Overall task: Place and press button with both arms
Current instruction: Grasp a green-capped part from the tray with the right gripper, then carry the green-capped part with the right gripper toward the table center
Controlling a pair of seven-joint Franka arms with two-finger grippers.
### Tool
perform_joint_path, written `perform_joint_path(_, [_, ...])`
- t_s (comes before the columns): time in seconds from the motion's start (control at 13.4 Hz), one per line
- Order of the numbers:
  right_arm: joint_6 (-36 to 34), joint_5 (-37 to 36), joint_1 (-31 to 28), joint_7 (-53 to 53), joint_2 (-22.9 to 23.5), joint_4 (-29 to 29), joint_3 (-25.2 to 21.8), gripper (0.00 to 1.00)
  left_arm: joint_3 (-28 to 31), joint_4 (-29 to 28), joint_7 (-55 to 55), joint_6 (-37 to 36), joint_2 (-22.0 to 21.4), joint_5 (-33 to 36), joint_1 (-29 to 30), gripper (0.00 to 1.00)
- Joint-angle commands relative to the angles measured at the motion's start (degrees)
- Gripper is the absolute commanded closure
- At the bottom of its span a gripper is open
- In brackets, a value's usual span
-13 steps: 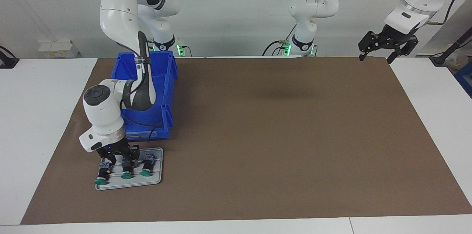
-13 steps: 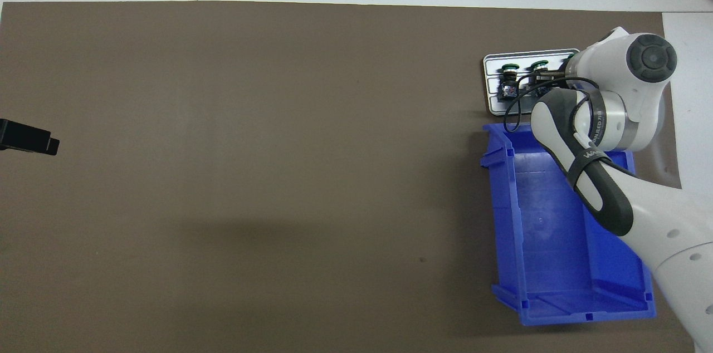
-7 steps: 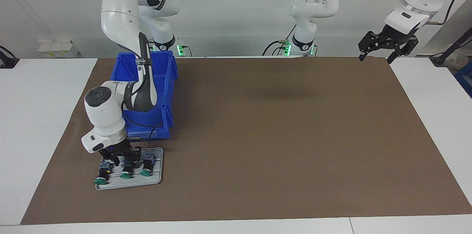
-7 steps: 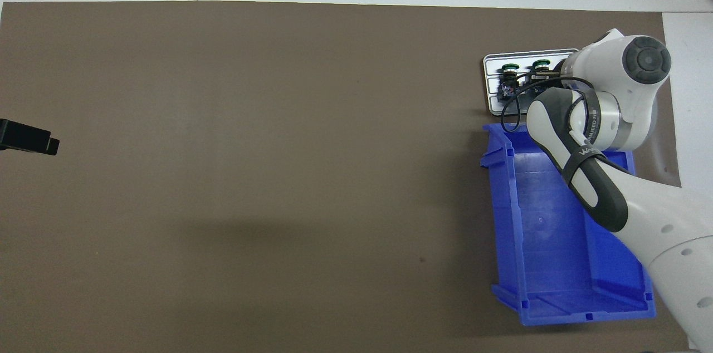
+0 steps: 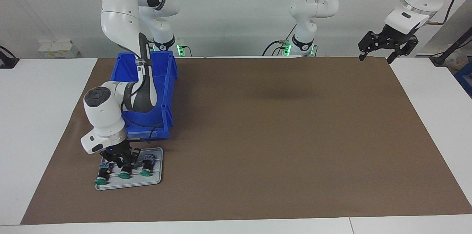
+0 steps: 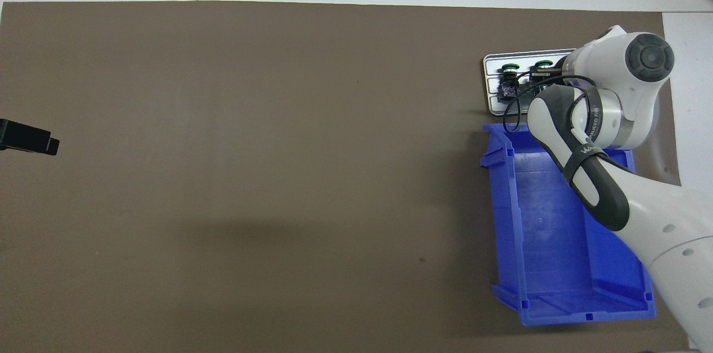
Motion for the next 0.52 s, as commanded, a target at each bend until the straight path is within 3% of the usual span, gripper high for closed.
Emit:
perform_joint_path(0.0, [-0.2,1.6,-0.7,-0.9,0.9,1.3,0.6,0.8,-0.3,-1.7,0.4,-0.1,-1.5,0.6,0.5,0.0])
perform_joint_path(0.15, [-3.4,1.5,-0.8,-1.0,1.2,3.6,0.6,0.89,-0.3,-1.7,0.4,-0.1,-1.6,0.6,0.5,0.0])
perform_joint_path(0.45, [-17.3,1.5,-0.8,-0.9,1.7,13.9,0.6,0.91,-0.3,-1.7,0.4,-0.1,-1.5,0.6,0.5,0.0])
